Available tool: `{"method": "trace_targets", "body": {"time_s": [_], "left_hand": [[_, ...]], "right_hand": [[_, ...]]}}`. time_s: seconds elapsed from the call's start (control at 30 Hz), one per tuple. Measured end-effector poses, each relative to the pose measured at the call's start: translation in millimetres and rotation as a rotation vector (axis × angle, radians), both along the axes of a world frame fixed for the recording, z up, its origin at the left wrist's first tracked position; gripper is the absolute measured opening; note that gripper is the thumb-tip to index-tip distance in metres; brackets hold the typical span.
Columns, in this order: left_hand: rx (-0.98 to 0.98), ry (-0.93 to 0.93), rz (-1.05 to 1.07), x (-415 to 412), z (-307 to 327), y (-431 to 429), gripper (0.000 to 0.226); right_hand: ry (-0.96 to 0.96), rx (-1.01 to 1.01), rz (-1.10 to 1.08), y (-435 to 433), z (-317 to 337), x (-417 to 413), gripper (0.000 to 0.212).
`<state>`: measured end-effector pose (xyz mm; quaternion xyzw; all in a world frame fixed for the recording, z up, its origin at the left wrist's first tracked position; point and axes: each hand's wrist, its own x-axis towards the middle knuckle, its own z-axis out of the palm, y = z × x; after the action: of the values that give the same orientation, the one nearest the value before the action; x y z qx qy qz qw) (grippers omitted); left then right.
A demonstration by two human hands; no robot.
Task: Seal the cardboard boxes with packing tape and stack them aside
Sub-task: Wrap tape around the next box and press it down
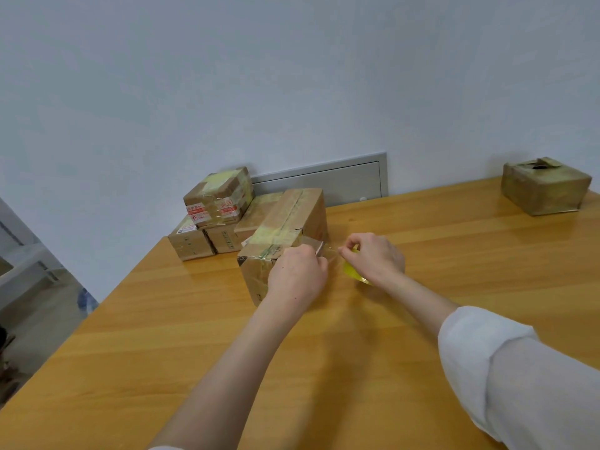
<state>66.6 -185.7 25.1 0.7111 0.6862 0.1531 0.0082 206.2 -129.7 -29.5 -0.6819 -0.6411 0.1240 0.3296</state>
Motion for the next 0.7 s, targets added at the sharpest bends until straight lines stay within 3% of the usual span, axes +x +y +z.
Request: {"method": "trace_targets", "body": {"time_s": [0.7], "left_hand": [[-0.120, 0.123, 0.038, 14, -33, 32, 0.027]], "right_hand": [[-0.044, -0.015, 0.040, -5, 2, -1, 0.021]]}}
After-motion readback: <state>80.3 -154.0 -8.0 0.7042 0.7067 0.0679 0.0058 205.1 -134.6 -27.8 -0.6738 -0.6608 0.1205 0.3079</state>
